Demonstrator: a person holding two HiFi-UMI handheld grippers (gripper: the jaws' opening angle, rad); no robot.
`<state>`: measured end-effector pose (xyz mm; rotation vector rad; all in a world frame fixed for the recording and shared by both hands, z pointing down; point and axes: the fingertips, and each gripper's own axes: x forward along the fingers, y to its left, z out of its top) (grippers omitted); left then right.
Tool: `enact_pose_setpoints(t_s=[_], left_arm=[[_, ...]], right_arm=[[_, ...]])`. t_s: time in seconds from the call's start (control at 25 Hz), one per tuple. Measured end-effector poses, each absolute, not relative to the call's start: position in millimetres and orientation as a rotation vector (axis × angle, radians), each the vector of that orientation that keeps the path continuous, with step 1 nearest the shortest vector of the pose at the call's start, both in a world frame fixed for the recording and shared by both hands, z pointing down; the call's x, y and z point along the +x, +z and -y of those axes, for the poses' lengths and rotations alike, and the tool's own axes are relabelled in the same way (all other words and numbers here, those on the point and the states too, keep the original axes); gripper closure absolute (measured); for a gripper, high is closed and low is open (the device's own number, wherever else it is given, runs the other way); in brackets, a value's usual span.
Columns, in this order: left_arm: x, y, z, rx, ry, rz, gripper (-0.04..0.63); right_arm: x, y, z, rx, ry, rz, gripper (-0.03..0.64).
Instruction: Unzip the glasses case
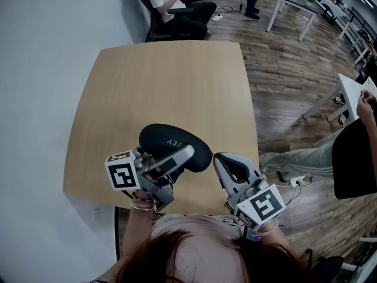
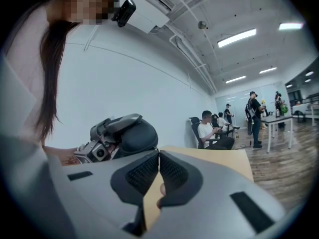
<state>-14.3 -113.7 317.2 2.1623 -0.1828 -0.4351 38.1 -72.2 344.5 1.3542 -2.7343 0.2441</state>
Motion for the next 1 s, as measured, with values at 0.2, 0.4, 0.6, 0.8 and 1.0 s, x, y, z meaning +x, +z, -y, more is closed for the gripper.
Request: enact_pose_setpoints(t_s=[0.2, 0.4, 0.6, 0.8, 1.0], left_arm=[[-9, 316, 110, 2.172, -0.415, 0.172, 0.347], [-4, 318, 105, 2.18, -0.39, 0.161, 0.347], [-5, 318, 103, 2.194, -0.363, 0.138, 0.347], [-2, 319, 100, 2.215, -0.309, 0.123, 0.347], [1, 320, 96, 2.236, -0.257, 0.115, 0.347]], right_arm=[[41, 343, 70, 1.352, 0.241, 2.752, 0.601], [44, 342, 69, 1.358, 0.238, 2.764, 0.601], [42, 346, 69, 1.348, 0.246, 2.743, 0.601], [43, 348, 69, 1.338, 0.242, 2.728, 0.601], [42, 349, 69, 1.319, 0.233, 2.728, 0.601]])
